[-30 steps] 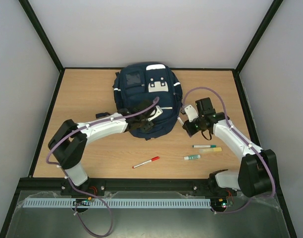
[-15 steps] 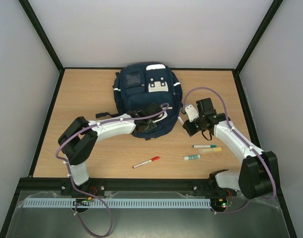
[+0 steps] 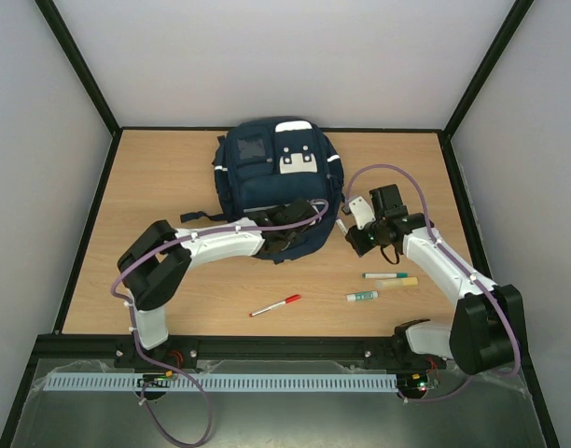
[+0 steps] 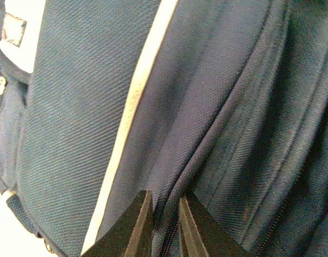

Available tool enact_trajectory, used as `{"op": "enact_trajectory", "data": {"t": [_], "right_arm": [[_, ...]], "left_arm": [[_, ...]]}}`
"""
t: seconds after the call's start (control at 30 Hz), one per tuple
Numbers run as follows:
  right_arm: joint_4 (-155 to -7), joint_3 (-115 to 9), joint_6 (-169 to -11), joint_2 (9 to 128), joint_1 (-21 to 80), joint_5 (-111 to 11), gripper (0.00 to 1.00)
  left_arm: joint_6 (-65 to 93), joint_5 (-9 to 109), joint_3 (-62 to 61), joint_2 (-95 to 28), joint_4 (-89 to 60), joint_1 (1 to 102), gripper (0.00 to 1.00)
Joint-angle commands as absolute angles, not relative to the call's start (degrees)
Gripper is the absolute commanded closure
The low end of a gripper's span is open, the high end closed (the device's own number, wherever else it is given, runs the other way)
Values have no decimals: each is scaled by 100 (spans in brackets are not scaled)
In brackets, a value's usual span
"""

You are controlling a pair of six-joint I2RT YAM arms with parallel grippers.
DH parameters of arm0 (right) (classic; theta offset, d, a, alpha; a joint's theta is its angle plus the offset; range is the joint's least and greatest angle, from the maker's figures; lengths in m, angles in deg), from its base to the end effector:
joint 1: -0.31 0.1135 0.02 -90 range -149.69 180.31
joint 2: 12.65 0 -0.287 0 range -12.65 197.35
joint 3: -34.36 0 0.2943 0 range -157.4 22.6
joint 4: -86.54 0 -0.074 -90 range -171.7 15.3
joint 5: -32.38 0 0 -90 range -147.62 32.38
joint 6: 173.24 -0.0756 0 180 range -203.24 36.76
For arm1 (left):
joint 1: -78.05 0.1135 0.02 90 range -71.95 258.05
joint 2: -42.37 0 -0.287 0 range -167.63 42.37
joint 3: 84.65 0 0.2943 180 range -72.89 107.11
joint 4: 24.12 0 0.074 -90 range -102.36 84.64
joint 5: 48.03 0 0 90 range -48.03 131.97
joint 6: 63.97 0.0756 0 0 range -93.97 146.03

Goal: Pack the student bag
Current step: Place the stationery in the student bag.

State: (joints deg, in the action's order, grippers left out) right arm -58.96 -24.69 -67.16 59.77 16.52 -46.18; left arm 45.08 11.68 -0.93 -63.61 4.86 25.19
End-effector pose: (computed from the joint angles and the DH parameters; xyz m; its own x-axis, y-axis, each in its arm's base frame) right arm 0.3021 0.1034 0.2092 -0.5731 -0.4493 -0.6853 -0.5829 0.8113 -0.0445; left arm 0.3073 -0.3425 0.1693 -0.2826 0.8399 -0.4634 0.6241 0.5278 0.5761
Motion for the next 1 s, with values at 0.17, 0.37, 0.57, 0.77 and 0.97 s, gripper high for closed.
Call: {"op": "enact_trajectory", "data": {"t": [0.17,0.37,0.57,0.77,0.97], "right_arm": [[-5946,-2383,-6858,6001,1635,-4795,99],[-5937,-2389,-6871,6044,1639,-4822,99],[-5931,-2383,-6862,6027,1633,-4795,99],[-5929,-2370,-6865,5979,1629,-4775,99],[-5911,-2371,-6848,6007,1635,-4729,99]], "left_arm": [[4783,696,94,-5736,-240,2541,95],[4833,950,-99,-5875,-196,2593,97],[4965,902,-330,-6193,-317,2569,87],[5410,39,-639,-6545,-934,2431,62],[5677,-705,-729,-6654,-1577,2380,64]]}}
